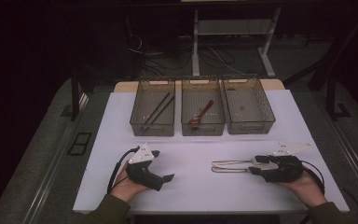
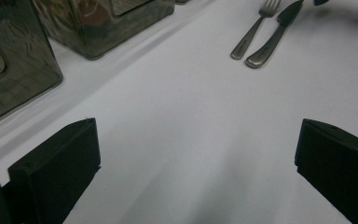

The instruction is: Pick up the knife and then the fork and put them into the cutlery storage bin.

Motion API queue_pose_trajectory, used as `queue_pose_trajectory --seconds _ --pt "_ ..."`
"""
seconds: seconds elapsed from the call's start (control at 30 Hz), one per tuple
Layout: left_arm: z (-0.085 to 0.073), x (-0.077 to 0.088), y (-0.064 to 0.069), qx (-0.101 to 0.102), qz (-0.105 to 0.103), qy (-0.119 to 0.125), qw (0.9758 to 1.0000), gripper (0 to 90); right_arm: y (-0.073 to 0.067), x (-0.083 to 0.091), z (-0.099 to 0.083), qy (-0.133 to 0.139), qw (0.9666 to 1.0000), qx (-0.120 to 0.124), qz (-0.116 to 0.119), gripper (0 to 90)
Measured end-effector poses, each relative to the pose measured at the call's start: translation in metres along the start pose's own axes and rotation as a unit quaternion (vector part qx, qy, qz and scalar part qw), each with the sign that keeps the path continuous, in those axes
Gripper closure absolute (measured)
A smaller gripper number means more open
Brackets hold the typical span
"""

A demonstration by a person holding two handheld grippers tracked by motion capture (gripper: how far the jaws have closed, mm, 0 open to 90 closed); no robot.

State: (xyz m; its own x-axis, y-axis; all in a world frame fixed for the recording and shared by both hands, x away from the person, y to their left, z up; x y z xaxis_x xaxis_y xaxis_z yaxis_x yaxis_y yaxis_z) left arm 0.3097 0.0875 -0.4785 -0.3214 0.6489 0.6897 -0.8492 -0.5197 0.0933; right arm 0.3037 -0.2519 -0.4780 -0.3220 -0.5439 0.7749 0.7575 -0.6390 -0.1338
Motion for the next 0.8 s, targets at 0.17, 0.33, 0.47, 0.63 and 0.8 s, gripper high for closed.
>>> queue_pose_trajectory --seconds 0.17,0.33,0.47,0.63,0.8 --pt "0.000 0.000 0.000 -0.003 0.002 -0.001 1.0000 0.0 0.016 -0.008 -0.001 -0.031 0.9994 0.000 -0.016 69.6" --pt "-0.001 0.000 -0.001 0.000 0.000 -0.002 1.0000 0.0 0.026 -0.012 -0.004 -0.059 0.9979 0.007 -0.027 85.6" --pt "0.000 -0.001 0.000 0.000 -0.002 -0.002 1.0000 0.0 0.029 -0.013 -0.005 -0.069 0.9970 0.013 -0.033 88.9" --pt "0.000 -0.001 0.001 0.001 -0.004 -0.001 1.0000 0.0 0.031 -0.018 -0.007 -0.081 0.9958 0.018 -0.039 89.0" --pt "0.000 -0.001 0.001 0.004 -0.007 -0.002 1.0000 0.0 0.031 -0.021 -0.009 -0.092 0.9947 0.024 -0.041 89.0"
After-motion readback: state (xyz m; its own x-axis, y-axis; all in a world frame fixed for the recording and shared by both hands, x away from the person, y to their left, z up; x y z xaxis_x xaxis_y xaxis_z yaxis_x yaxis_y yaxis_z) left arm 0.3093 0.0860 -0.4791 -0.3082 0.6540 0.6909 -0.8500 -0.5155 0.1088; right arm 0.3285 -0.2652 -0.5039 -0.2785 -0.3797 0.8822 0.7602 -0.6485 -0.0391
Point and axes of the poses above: each handheld gripper's, and its own axes: x roughly backward along the jaws, z roughly out of its top, y roughly to its right, the point moved 8 cm from there along -x, roughly forward along the jaws, and after that the axes turned 11 degrees about -y, right-handed, at the moved point
